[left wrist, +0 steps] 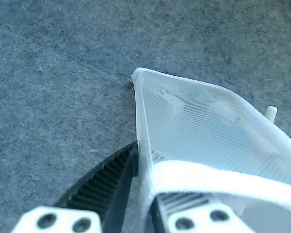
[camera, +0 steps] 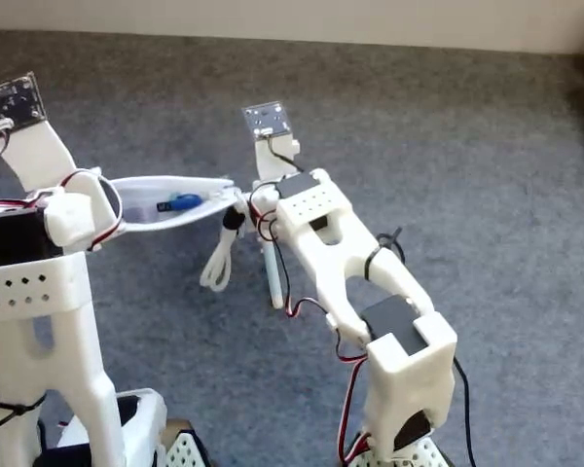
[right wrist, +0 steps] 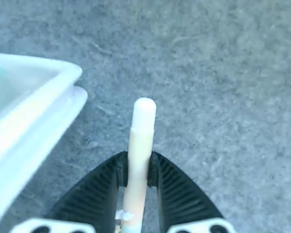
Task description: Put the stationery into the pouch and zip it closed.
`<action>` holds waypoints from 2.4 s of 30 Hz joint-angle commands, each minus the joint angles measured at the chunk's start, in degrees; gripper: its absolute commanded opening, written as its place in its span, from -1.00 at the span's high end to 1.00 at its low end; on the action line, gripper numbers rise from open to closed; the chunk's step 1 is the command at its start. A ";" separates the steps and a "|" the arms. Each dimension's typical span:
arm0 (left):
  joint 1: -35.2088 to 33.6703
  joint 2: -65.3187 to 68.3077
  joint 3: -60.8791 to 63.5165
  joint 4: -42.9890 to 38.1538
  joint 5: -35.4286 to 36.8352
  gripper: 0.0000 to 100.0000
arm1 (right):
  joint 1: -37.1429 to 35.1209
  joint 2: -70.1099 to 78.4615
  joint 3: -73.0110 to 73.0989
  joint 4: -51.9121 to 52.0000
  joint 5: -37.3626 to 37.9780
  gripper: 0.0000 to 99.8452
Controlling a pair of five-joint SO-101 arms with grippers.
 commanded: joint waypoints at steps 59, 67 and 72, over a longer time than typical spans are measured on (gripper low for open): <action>1.36 -1.80 -0.40 -0.44 -1.76 0.99 | -5.05 -71.43 44.79 -19.65 -0.35 0.99; 1.36 -1.80 -0.40 -0.44 -1.76 0.99 | -5.05 -78.02 50.33 -26.24 -0.44 0.99; 1.36 -1.80 -0.40 -0.44 -1.76 0.99 | -7.16 -80.84 50.59 -26.24 -0.62 0.99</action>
